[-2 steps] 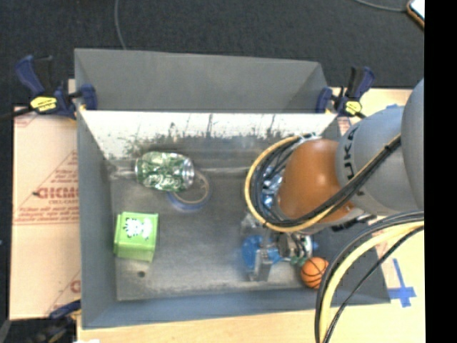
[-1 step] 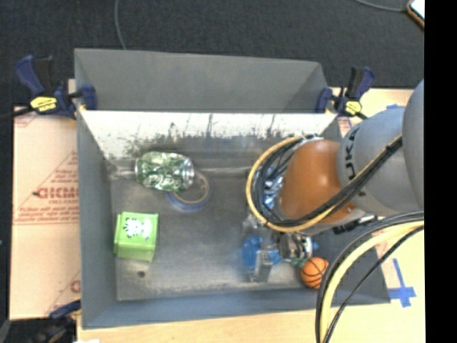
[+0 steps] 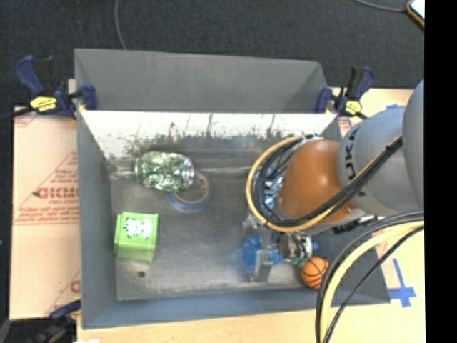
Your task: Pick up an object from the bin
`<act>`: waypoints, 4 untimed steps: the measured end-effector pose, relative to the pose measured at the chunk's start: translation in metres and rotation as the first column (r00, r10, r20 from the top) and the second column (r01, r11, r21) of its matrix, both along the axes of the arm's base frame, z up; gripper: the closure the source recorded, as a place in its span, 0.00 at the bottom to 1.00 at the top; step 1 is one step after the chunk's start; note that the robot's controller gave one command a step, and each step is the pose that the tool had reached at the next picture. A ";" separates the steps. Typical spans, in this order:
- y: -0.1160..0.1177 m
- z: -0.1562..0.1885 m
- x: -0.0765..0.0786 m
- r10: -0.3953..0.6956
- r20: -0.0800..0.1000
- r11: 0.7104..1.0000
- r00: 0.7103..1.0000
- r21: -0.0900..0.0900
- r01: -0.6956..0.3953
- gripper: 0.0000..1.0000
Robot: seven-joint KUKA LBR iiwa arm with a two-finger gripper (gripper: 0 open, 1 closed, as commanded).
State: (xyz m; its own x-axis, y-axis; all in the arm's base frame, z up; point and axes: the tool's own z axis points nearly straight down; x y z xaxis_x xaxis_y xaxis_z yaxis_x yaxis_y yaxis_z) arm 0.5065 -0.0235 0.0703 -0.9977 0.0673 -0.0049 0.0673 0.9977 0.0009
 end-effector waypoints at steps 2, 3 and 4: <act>-0.014 0.133 0.000 0.235 0.003 0.972 0.972 -0.002 -0.235 1.00; 0.024 0.070 0.015 0.213 0.004 0.977 0.977 0.000 -0.213 1.00; 0.047 0.066 0.037 0.153 0.017 0.988 0.988 -0.004 -0.153 1.00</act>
Offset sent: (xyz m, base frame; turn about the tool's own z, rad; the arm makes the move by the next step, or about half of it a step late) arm 0.0000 0.0000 0.0000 0.0000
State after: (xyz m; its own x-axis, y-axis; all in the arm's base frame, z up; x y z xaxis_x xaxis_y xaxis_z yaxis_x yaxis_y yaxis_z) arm 0.5431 0.0234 0.1360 -0.9960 -0.0866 -0.0225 -0.0866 0.9962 -0.0021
